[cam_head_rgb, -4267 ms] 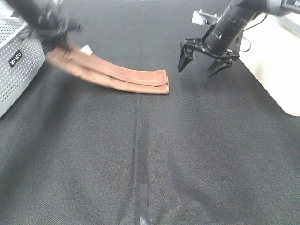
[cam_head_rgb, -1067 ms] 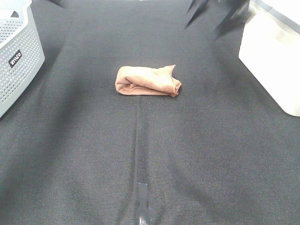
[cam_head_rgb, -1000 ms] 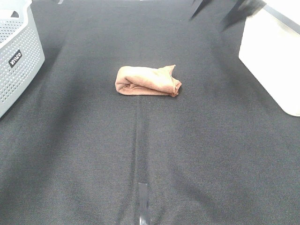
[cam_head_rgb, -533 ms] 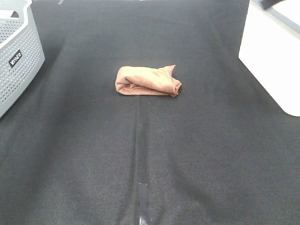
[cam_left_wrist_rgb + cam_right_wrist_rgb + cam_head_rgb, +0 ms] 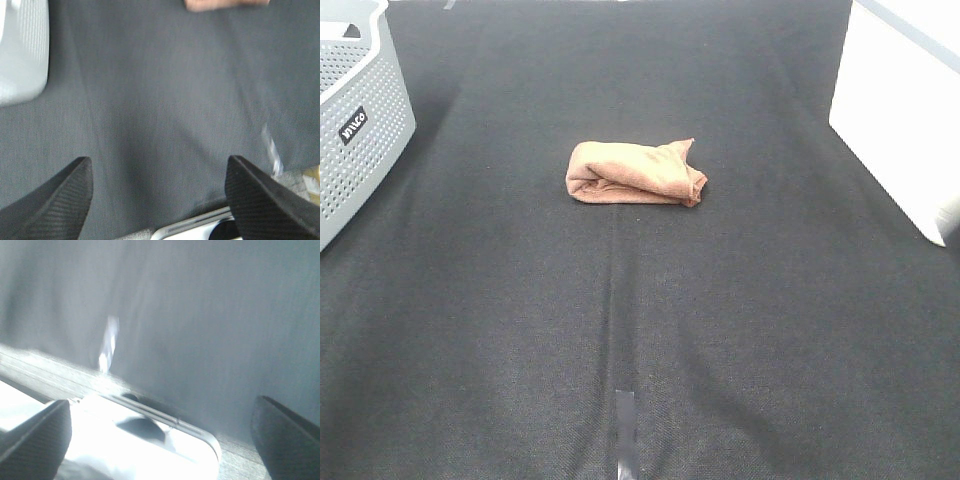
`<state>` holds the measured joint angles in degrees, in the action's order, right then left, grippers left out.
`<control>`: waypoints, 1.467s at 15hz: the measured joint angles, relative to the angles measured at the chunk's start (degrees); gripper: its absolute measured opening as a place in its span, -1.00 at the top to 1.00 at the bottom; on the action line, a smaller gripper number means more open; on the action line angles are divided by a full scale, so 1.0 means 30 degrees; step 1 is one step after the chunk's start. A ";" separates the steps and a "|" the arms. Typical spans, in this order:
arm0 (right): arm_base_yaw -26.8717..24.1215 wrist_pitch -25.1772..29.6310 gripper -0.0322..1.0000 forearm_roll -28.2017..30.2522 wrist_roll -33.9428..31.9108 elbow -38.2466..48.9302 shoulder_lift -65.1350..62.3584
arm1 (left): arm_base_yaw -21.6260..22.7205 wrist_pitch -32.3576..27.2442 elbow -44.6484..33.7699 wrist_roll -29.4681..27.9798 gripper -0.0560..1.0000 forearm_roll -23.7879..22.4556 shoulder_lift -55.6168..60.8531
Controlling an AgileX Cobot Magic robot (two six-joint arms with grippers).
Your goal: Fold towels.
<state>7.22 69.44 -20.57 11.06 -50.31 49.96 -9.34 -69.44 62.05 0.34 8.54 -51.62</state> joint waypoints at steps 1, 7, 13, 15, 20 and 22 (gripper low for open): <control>0.0000 -0.0153 -0.82 0.0210 0.0000 0.1318 -0.1872 | 0.0000 0.0134 -0.1566 0.0000 -0.44 -0.0095 0.1872; 0.0000 -0.1108 -0.82 0.2597 0.0000 0.6092 -1.2490 | 0.0000 0.0516 -0.8346 0.0172 -0.44 -0.0649 1.3140; 0.0000 -0.2578 -0.82 0.5424 -0.1623 0.7009 -1.6387 | 0.0000 0.2311 -1.0829 0.3266 -0.44 -0.0592 1.7284; 0.0000 -0.2693 -0.82 0.5806 -0.2120 0.7086 -1.6387 | 0.0000 0.2750 -1.1115 0.3801 -0.44 -0.0248 1.7303; 0.0000 -0.2750 -0.82 0.5825 -0.2120 0.7086 -1.6387 | 0.0000 0.2922 -1.1115 0.4163 -0.44 0.0076 1.7303; 0.0000 -0.2750 -0.82 0.5825 -0.2120 0.7086 -1.6387 | 0.0000 0.2922 -1.1115 0.4163 -0.44 0.0076 1.7303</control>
<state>7.22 61.19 -3.09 4.70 -29.05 0.80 -9.34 -60.68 28.71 12.83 8.77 0.29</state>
